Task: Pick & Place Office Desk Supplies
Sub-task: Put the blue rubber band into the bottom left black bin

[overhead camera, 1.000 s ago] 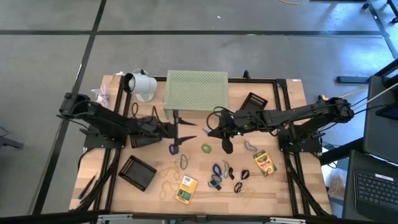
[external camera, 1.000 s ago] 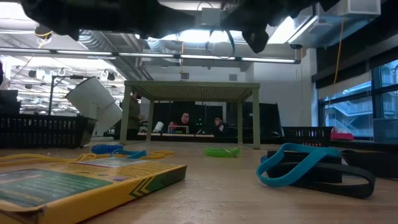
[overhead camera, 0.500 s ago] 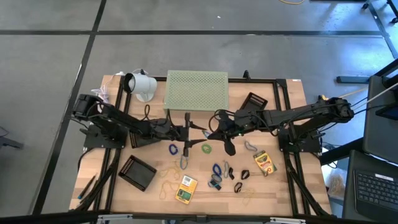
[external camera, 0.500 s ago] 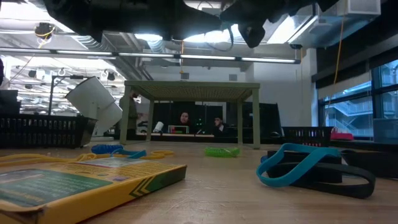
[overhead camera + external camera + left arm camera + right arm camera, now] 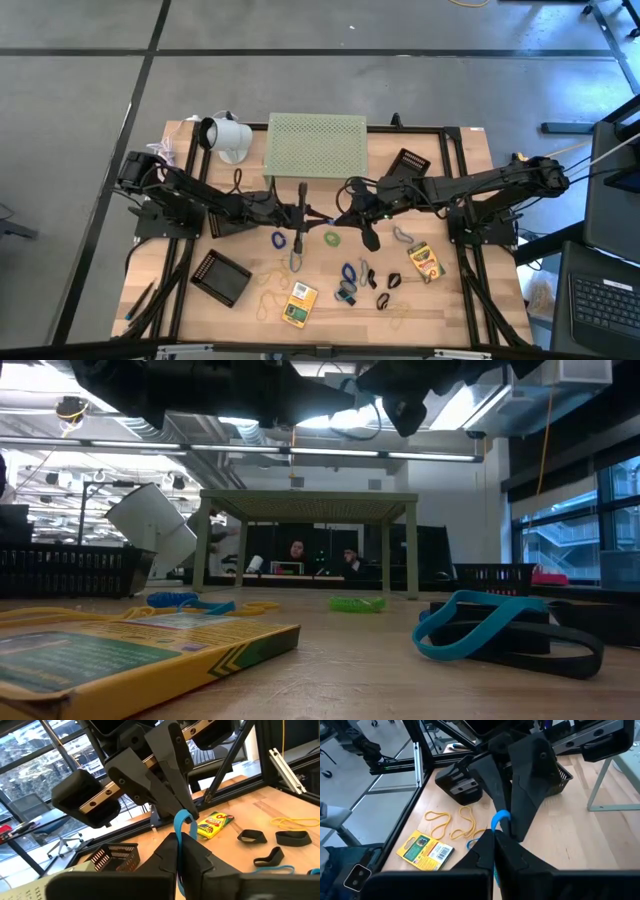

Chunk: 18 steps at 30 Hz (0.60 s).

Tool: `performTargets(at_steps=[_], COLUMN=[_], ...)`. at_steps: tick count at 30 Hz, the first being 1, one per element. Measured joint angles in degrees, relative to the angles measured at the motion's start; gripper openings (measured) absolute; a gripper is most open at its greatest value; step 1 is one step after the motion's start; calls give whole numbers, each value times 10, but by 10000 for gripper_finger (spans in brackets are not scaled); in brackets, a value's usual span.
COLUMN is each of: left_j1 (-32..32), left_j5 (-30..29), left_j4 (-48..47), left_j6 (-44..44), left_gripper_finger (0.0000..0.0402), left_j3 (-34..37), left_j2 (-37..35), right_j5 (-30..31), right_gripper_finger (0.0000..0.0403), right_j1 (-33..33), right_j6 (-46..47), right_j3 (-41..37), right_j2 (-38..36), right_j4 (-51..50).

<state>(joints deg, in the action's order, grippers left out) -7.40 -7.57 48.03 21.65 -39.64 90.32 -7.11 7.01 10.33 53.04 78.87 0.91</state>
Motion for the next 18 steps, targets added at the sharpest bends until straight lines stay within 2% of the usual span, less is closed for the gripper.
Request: performTargets(at_steps=[5, 14, 18], left_j1=[0, 0, -1], left_j5=[0, -3, -7], left_j4=[0, -3, -46], left_j6=[-5, -55, -76], left_gripper_finger=[2, 2, 2], left_j3=[0, 0, 1], left_j2=[0, 0, -20], right_j5=[0, 0, 1], right_gripper_finger=[30, 152, 186], right_j1=[-1, 0, 0], right_j6=[28, 42, 42], right_j3=[0, 0, 0], right_j2=[0, 0, -11], right_j4=[0, -9, -33])
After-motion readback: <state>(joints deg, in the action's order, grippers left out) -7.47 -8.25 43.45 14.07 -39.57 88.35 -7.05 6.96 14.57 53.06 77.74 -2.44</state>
